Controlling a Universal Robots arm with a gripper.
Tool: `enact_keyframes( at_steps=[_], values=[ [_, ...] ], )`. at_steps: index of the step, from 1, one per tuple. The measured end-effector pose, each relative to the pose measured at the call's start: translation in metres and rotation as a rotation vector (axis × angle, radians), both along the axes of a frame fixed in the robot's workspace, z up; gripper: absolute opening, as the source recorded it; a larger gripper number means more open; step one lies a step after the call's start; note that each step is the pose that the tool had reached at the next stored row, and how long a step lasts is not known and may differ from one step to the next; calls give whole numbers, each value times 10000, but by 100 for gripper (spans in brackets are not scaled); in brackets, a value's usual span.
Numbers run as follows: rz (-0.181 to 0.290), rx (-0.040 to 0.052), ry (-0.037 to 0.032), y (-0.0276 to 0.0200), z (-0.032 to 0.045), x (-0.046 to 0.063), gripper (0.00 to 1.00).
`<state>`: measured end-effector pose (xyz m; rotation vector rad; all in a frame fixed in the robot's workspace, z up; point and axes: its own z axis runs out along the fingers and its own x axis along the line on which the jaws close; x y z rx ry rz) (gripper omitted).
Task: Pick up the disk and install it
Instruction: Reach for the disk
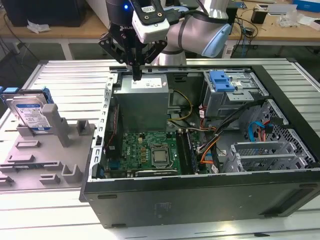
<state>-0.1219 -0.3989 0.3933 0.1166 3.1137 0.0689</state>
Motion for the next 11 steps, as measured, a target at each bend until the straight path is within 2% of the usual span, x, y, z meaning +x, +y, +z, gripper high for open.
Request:
enact_keyframes(
  at_steps=[6,11],
  values=[
    [-1,-1,0,1,0,-43,11],
    [-9,0,0,10,0,-213,11]
  ],
)
